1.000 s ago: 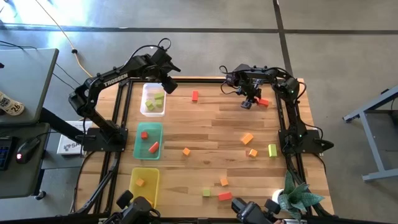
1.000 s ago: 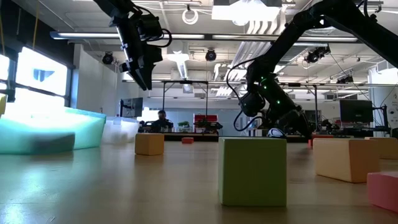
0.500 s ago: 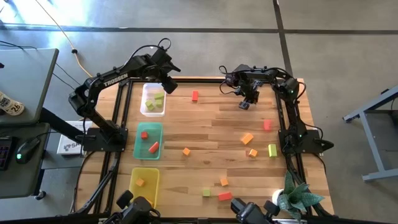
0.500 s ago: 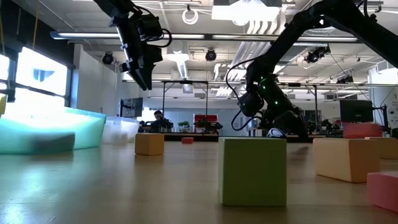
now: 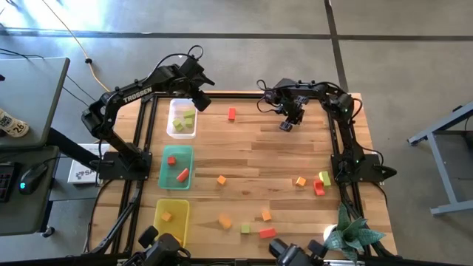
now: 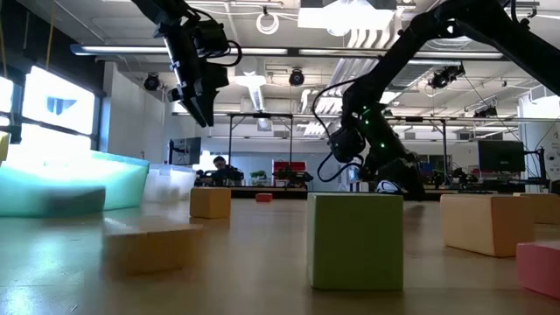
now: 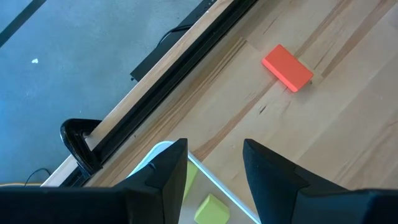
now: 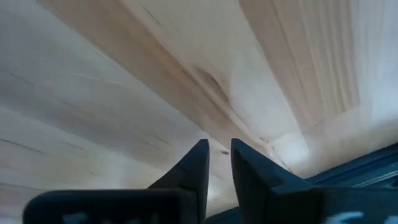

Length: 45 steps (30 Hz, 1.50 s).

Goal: Sort & place blocks by color
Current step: Put the yellow cube block into the yellow bin

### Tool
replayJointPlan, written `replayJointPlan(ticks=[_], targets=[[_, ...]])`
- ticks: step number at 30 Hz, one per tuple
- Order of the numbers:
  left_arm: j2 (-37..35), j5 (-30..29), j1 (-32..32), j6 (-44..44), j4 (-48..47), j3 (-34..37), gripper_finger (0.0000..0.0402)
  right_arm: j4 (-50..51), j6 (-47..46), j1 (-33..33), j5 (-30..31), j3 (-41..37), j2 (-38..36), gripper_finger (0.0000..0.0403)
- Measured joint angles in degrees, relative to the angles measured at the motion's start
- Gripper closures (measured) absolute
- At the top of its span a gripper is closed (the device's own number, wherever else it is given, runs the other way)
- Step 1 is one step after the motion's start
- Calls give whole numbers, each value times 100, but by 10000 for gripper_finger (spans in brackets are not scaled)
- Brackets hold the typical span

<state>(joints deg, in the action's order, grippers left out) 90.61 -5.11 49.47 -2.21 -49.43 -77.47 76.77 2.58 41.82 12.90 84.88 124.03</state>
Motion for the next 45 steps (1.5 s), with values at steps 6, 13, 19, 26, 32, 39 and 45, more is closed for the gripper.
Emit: replayJointPlan(ticks=[6, 13, 19, 26, 32, 39, 45], targets=[[0, 1, -1, -1, 0, 0, 259, 32, -365, -96, -561, 475, 0, 339], [0, -1, 0, -1, 0, 0, 259, 304, -1013, -301, -1514, 1255, 0, 341], [0, -1, 0, -36, 0, 0, 259, 665, -1309, -795, -2019, 1706, 0, 341], [0, 1, -1, -149, -1, 0, 259, 1275, -1605, -1609, -2093, 2012, 0, 341], [0, 1, -1, -149, -2, 0, 259, 1319, -1922, -2352, -2243, 2017, -2, 341], [0, -1, 0, -249, -2, 0, 259, 1315, -2678, -3209, -2063, 2017, -2, 341], [0, 1, 0, -447, -2, 0, 259, 1231, -3260, -3933, -2010, 1711, -4, 341]])
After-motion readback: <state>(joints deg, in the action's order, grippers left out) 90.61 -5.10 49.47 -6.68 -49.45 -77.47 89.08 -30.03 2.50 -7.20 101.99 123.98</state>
